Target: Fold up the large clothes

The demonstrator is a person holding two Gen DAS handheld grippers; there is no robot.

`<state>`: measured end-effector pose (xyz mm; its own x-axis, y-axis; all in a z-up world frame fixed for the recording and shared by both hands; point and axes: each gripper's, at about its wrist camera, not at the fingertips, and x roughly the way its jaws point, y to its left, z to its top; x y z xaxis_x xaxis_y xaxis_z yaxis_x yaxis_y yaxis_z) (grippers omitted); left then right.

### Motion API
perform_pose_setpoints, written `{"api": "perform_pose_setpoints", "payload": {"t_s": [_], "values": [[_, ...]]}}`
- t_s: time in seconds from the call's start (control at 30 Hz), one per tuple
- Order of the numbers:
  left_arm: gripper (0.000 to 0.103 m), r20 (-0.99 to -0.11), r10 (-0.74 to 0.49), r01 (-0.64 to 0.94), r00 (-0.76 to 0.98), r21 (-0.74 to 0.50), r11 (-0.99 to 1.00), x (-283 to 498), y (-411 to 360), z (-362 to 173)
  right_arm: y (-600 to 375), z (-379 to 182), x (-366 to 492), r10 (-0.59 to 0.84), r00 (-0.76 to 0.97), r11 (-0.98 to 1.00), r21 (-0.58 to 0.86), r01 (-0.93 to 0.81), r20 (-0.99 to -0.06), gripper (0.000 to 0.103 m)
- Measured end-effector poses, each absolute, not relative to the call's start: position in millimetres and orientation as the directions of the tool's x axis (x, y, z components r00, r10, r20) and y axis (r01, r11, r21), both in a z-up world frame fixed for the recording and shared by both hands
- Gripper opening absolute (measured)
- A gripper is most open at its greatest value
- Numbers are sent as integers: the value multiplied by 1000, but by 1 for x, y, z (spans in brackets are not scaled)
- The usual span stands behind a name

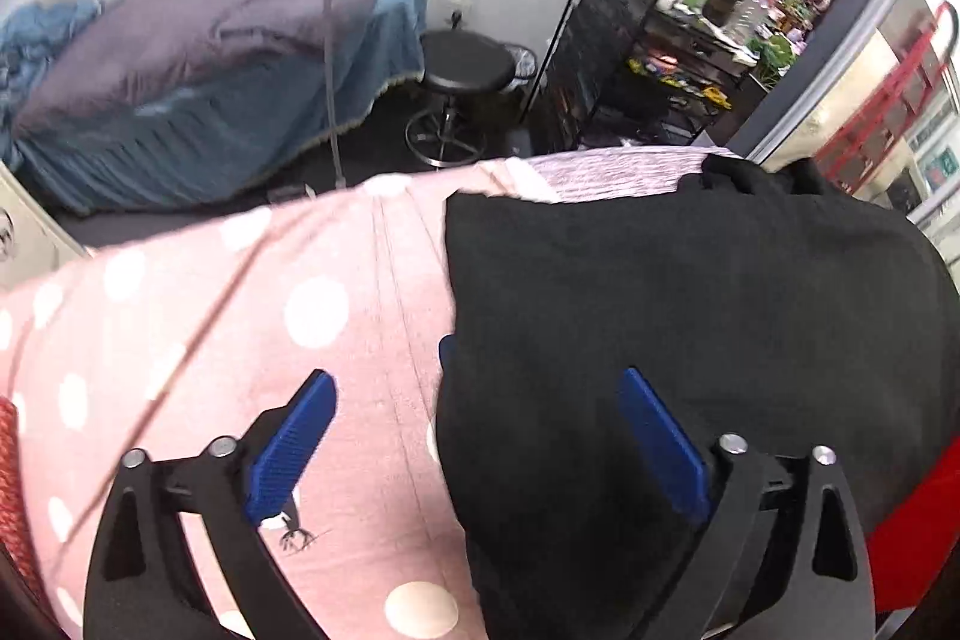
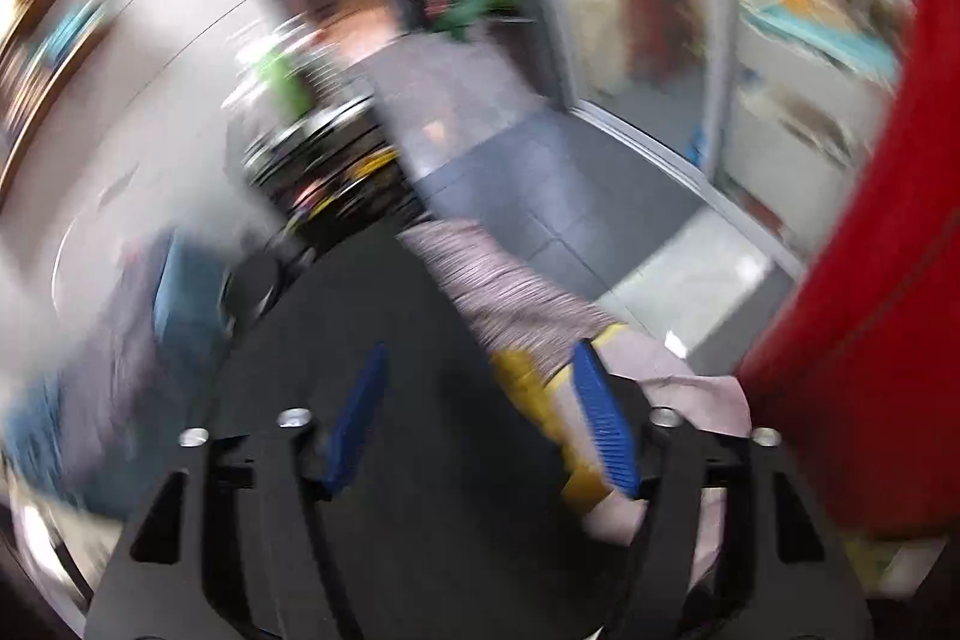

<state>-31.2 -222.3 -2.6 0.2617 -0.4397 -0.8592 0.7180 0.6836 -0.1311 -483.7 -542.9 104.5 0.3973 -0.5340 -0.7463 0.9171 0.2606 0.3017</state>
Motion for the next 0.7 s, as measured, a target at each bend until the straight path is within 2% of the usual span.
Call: {"api": "perform_pose_setpoints", "payload": {"t_s": [0.07,0.2,0.43,0.7], "values": [[97,-837,-459,757,299,-85,648,-59,-225,20,-504,110,-451,-508,440,368,275,888,-740,86],[97,-809,-520,856,273,-41,515,-122,-235,43,-443,104,-393,-452,415,497,163,852,-790,87],[97,-890,-418,927,182,14,374,-205,-248,30,-371,80,-337,-474,248,578,-86,812,-845,87],[97,-902,-378,942,208,81,327,-248,-246,18,-317,69,-334,-485,141,604,-213,768,-863,87]]}}
